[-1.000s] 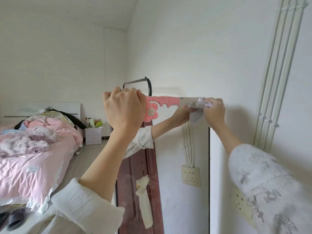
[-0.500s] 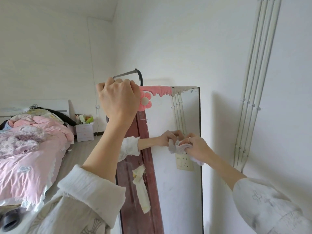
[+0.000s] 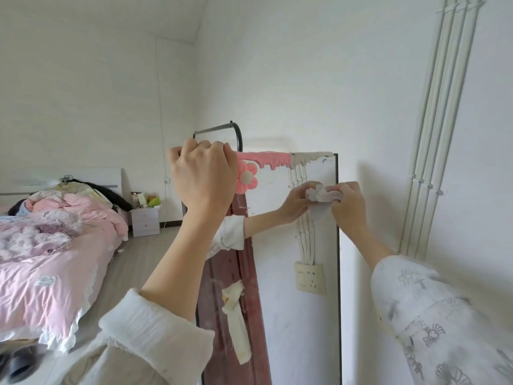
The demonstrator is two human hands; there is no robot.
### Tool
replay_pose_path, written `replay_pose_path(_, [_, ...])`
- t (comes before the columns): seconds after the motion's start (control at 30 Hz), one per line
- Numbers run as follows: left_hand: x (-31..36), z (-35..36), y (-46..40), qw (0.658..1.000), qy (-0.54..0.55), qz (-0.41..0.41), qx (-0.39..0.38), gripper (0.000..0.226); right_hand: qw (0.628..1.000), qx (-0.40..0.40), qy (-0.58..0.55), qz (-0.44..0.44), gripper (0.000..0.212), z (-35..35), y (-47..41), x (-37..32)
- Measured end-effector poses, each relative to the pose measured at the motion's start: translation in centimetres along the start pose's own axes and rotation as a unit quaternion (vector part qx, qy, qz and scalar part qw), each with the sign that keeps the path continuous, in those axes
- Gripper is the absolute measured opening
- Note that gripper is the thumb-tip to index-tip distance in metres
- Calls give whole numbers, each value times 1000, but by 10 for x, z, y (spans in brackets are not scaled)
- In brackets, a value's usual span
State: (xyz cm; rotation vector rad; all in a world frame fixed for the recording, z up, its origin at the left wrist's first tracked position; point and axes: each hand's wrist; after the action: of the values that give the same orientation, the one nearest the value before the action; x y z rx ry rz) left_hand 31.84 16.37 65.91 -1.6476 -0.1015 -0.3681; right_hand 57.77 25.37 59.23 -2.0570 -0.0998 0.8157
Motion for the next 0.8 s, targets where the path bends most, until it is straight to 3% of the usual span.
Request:
replay_pose_path(0.13, [-2,0,-1,1000,1,-5,-7,39,999,-8,-15,44,19,21,60,36])
replay_pose_path(0.27, [-1,-3,0,999,6,-3,-35,40,988,-98,-10,122,13,29,118,77])
replay_pose_path(0.37, [1,-3,1,1000,6,-4,-28,40,980,-159,65,101,15,24,118,82])
replay_pose_path(0.6, [2,-4,1,1000,6,-3,-22,40,999,-1,4,39,32,2,32,3])
replay_pose_path(0.7, [2,-5,0,1000,9,-6,-26,40,999,9,-21,42,27,7,34,-5])
replay_pose_path(0.8, [2,-5,0,999,14,-11,-34,40,997,-37,-18,64,12,19,80,18])
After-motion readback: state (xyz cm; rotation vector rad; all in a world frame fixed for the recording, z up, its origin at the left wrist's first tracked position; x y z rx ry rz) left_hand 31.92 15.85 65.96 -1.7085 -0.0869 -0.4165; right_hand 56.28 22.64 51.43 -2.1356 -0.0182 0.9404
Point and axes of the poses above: each hand's wrist, its own y-axis away from the middle knuckle, its own z-axis out of the palm, x = y × z, and after that the axes turned 2 degrees about -z, right-handed
